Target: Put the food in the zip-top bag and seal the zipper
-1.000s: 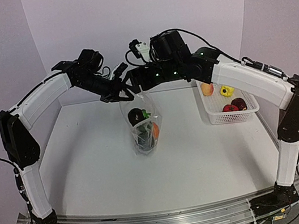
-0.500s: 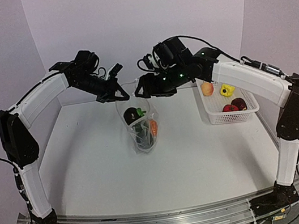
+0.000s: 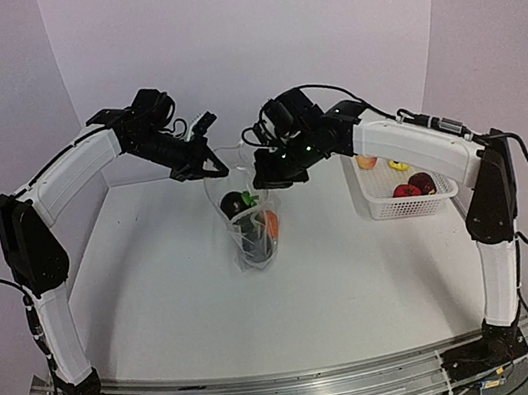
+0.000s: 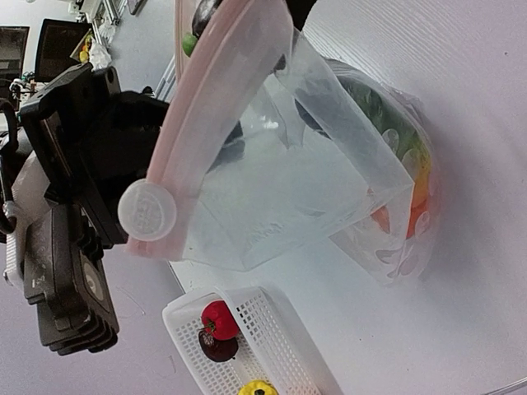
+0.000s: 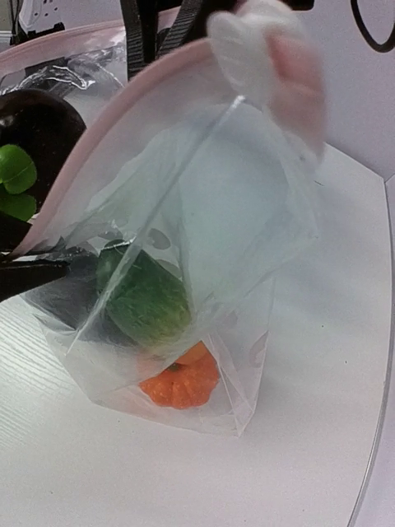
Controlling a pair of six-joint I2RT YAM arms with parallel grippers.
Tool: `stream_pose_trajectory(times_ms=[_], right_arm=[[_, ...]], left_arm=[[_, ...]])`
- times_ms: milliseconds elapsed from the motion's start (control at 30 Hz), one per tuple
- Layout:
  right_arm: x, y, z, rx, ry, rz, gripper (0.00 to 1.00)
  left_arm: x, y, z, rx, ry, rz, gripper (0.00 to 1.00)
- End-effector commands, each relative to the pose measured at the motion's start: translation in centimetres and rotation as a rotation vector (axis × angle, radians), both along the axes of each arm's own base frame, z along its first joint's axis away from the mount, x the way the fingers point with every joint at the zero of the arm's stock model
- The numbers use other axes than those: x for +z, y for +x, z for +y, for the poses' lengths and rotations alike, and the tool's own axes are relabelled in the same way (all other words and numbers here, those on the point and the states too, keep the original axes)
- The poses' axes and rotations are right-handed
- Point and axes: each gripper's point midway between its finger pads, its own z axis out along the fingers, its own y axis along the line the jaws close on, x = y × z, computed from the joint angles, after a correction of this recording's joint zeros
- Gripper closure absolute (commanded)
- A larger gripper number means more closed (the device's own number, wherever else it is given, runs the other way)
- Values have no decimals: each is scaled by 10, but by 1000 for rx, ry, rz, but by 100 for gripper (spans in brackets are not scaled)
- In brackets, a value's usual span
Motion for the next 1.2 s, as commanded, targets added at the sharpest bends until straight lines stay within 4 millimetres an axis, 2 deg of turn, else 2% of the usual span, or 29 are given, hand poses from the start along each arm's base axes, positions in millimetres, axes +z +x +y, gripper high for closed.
stream_pose_trajectory(times_ms=[0,100,167,233,333,433,633,700,833,867,933,967,1067,1167], right_arm=[[43,0,-5,-15,59,-61,100],[94,-6,-17,-52,70,-157,100],[119,-16,-21,-48,46,-224,100],[135,-27,-17,-32,84,-227,100],[140,-33,-15,-26,127,-192,100],[131,-21,-26,-70,119,-165,100],[117,2,-46,-110,136,-98,99],[116,4,-50,-93,150,-80,86],[125,0,-64,-51,174,-77,54],[130,-2,-68,-39,177,-85,45],[137,-4,-80,-33,171,-111,18],[140,-3,-89,-40,168,-124,12],[143,10,-132,-131,153,-139,9],[120,31,-203,-322,60,-115,9]], left_arm=[[26,-3,4,1,-26,-85,100],[24,8,11,47,38,-142,100],[25,21,21,101,104,-203,100],[31,28,28,129,139,-256,100],[50,34,34,153,160,-338,100],[62,35,38,167,180,-390,100],[58,24,36,136,163,-366,100],[57,21,32,125,150,-353,100],[56,11,17,86,125,-334,100],[55,9,13,76,122,-331,100],[52,3,4,53,114,-320,100],[52,2,0,45,111,-317,100],[51,2,-5,46,108,-313,100],[51,5,-6,56,111,-317,100]])
